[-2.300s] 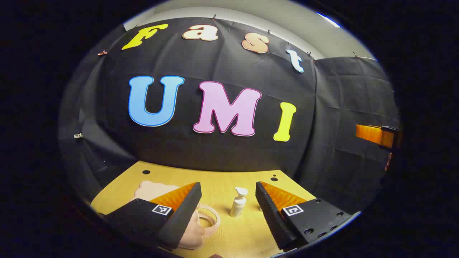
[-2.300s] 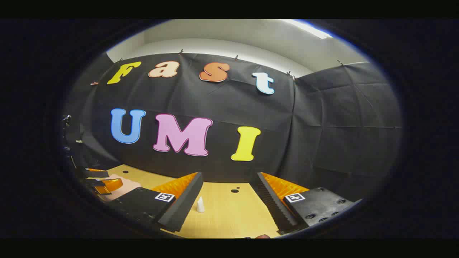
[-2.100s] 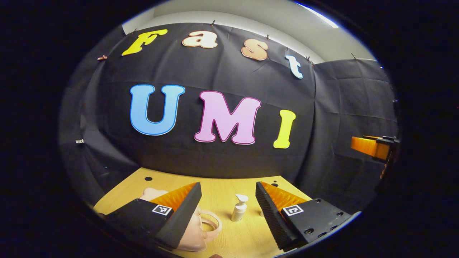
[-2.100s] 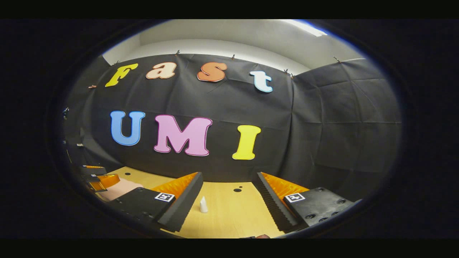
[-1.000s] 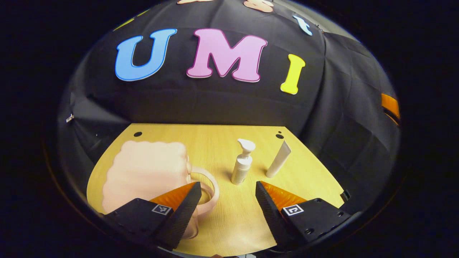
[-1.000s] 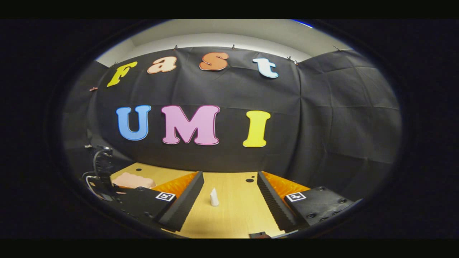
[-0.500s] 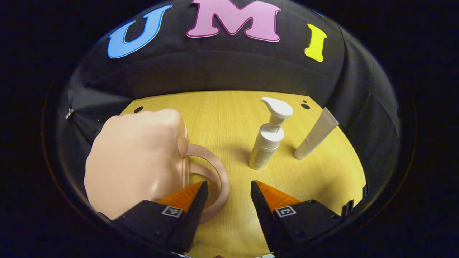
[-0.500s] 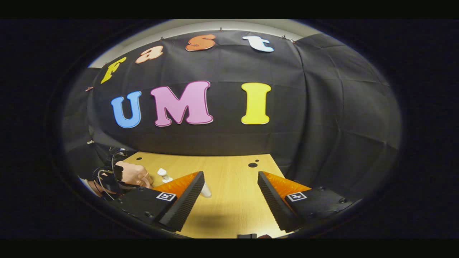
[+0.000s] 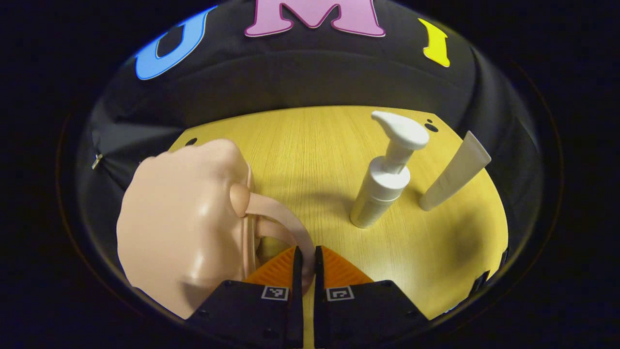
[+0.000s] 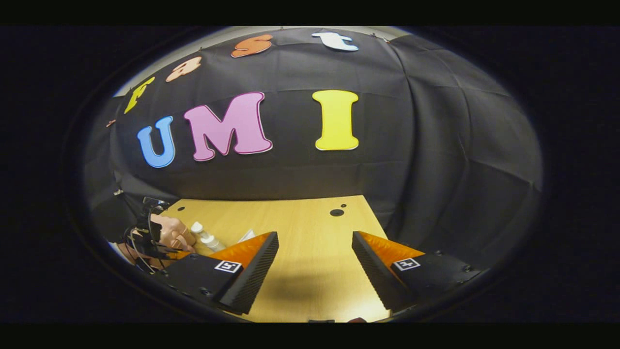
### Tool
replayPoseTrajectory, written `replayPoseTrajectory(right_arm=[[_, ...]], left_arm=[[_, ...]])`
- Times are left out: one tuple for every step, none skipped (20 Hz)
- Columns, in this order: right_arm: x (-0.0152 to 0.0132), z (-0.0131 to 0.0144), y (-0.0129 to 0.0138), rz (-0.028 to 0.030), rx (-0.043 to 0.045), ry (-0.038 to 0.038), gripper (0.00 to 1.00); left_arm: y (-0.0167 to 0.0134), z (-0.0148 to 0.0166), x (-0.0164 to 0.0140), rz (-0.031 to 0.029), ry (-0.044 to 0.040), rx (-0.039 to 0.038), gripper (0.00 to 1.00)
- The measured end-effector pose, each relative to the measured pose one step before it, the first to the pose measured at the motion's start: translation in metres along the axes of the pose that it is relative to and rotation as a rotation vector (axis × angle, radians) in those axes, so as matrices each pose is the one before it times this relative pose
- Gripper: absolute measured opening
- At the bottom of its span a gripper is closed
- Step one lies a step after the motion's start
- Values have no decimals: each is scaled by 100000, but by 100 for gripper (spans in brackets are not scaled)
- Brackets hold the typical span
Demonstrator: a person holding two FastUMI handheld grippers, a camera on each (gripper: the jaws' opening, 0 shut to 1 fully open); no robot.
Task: First open the suitcase, pack the skin care products into it, and then close the suitcase.
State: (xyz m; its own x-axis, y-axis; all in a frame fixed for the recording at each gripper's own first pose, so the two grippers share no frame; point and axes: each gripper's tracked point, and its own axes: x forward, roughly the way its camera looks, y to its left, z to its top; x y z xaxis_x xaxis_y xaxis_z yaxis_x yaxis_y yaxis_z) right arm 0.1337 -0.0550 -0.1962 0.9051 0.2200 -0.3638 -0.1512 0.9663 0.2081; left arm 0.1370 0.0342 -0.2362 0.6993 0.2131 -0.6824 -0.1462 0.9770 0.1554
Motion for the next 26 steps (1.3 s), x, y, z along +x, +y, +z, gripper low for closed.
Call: replayPoseTrajectory(right_arm=[[148, 174, 469, -408, -113, -507, 97], [74, 103, 558, -501, -44, -108, 97], [6, 111, 726, -356, 542, -276, 97], [-164, 362, 907, -164, 817, -1160, 97], [-124, 328, 1096, -4, 553, -1157, 97], [-37, 190, 1121, -13, -158, -890, 97], [16, -31, 1094, -47, -441, -372, 97], [30, 100, 1250, 532, -548, -377, 97], [-49, 115, 1213, 399, -467, -430, 97], [48, 128, 1229, 718, -281, -370, 97], [135, 245, 1430, 901, -226, -624, 97], [53, 301, 1177, 510, -328, -622, 97], [28, 78, 1056, 397, -155, -603, 97], [-53, 193, 1044, 216, -26, -714, 97], [69, 97, 838, 74, 56, -498, 97], [-62, -18, 809, -81, 158, -114, 98], [-101, -134, 721, -180, 251, 22, 97], [-118, -235, 668, -264, 189, 398, 97], [-116, -324, 577, -273, -46, 460, 97], [-195, -283, 435, -707, -400, 277, 97], [-118, -275, 333, -674, -331, 884, 97], [-224, -339, 266, -599, -138, 1351, 97], [-297, -228, 254, -539, 66, 1471, 97], [-268, 2, 84, -732, -19, 812, 97], [-239, 123, -98, -1373, -319, 311, 97], [-215, 31, -156, -1696, -650, 612, 97]], left_arm=[[61, 634, -1236, -1269, 21, -1162, 13], [179, 816, -1453, -1979, -352, -2949, 12], [175, 932, -1527, -3130, -960, -2309, 12], [182, 1224, -1957, -3903, -1699, -953, 11], [705, 1378, -2140, -1961, -2318, 1452, 11], [1193, 1339, -2233, 94, -2129, 3725, 11], [1496, 1420, -2605, 540, -2914, 3591, 11], [1654, 1375, -2367, 368, -2573, 2268, 11], [1808, 900, -1935, -493, -1852, 867, 11], [1884, 597, -1835, -716, -1082, -1320, 11], [2355, 483, -1596, -168, -1160, -1611, 11], [2649, 428, -1438, 925, -1273, -1502, 11], [3181, 685, -967, 2354, -2488, 334, 11], [3643, 641, -787, 5616, -2416, 2251, 11], [4005, 224, -504, 8330, -915, 3604, 11], [4516, 305, -375, 10358, -1727, 5002, 11], [4153, -607, 644, 7382, -719, 5180, 11], [2753, -1393, 904, 3065, 1920, 1364, 11], [1691, -1466, 1937, 1680, 404, -1131, 11], [1719, -1209, 2029, 1603, 442, -842, 11], [2135, -1691, 1971, 2456, 3005, -151, 11], [1687, -2224, 1967, 1033, 5100, -1486, 11], [1255, -2226, 1642, -1103, 5400, -3254, 11], [841, -957, 1765, -2359, 2240, -3291, 11], [425, -641, 1558, -2798, 1567, -2479, 11], [554, -848, 1398, -1113, 1923, -1359, 11]])
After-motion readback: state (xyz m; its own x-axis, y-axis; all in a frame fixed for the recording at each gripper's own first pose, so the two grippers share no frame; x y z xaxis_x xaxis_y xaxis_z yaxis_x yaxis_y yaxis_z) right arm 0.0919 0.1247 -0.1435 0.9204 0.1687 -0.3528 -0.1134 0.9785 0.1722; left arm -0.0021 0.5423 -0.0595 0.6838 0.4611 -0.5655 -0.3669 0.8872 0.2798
